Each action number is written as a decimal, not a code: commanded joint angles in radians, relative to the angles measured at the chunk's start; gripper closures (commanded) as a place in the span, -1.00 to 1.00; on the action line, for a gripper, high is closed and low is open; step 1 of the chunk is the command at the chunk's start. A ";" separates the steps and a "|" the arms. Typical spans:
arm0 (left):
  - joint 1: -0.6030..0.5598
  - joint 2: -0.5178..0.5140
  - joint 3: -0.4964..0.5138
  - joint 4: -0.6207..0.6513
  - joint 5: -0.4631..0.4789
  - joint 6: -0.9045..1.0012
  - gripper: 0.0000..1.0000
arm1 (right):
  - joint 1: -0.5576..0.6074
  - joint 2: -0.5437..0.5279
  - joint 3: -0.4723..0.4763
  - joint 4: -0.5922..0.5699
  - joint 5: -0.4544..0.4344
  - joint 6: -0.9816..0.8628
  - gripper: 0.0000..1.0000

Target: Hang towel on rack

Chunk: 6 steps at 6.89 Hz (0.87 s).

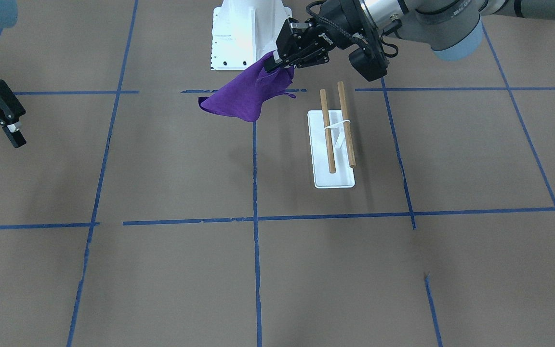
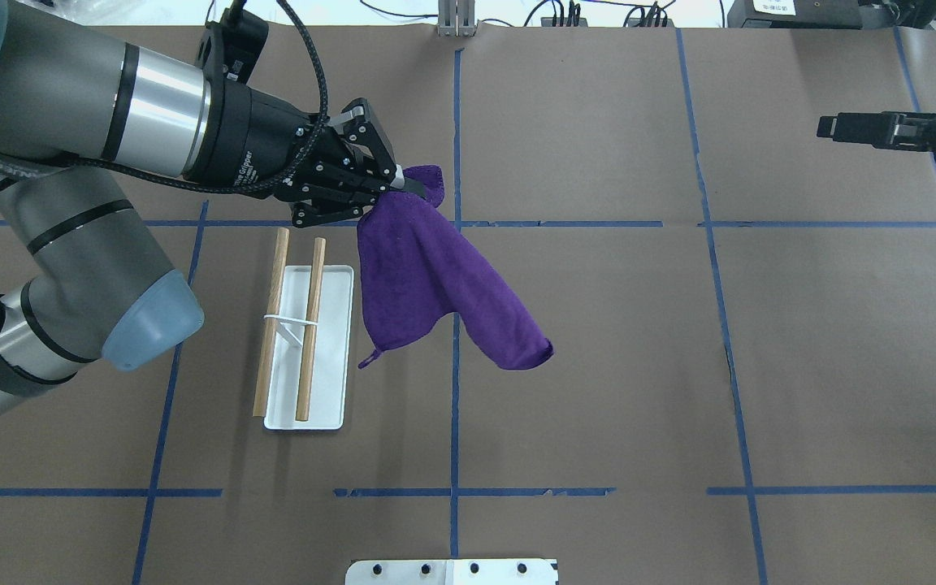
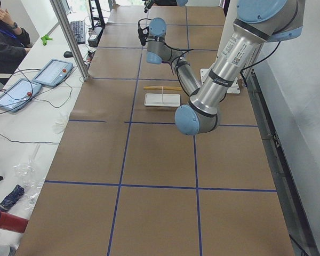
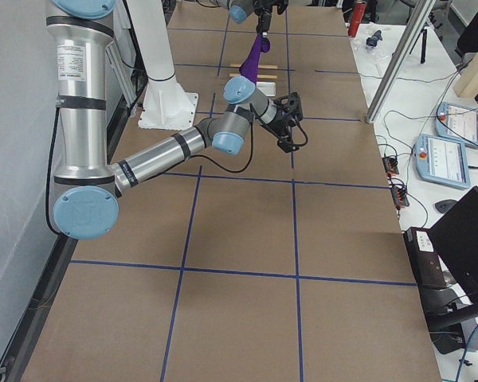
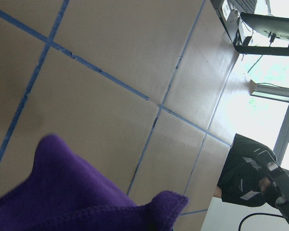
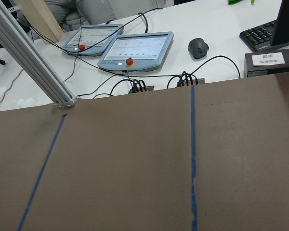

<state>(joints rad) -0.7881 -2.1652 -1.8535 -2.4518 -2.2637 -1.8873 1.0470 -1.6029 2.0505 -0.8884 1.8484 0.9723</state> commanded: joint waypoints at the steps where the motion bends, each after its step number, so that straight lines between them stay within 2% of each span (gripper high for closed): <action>1: 0.003 0.016 -0.030 0.001 0.003 0.217 1.00 | 0.039 -0.015 -0.001 -0.055 0.049 -0.044 -1.00; 3: 0.001 0.024 -0.038 0.001 0.004 0.427 1.00 | 0.083 -0.025 -0.001 -0.111 0.104 -0.137 -1.00; 4: 0.010 0.034 -0.045 0.001 0.076 0.535 1.00 | 0.102 -0.044 -0.003 -0.131 0.142 -0.183 -1.00; 5: 0.067 0.051 -0.047 0.001 0.195 0.625 1.00 | 0.126 -0.061 -0.006 -0.151 0.184 -0.202 -1.00; 6: 0.151 0.077 -0.064 0.001 0.369 0.687 1.00 | 0.164 -0.063 -0.012 -0.188 0.254 -0.202 -1.00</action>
<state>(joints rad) -0.7181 -2.1138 -1.9034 -2.4512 -2.0680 -1.2881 1.1724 -1.6574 2.0444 -1.0395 2.0319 0.7817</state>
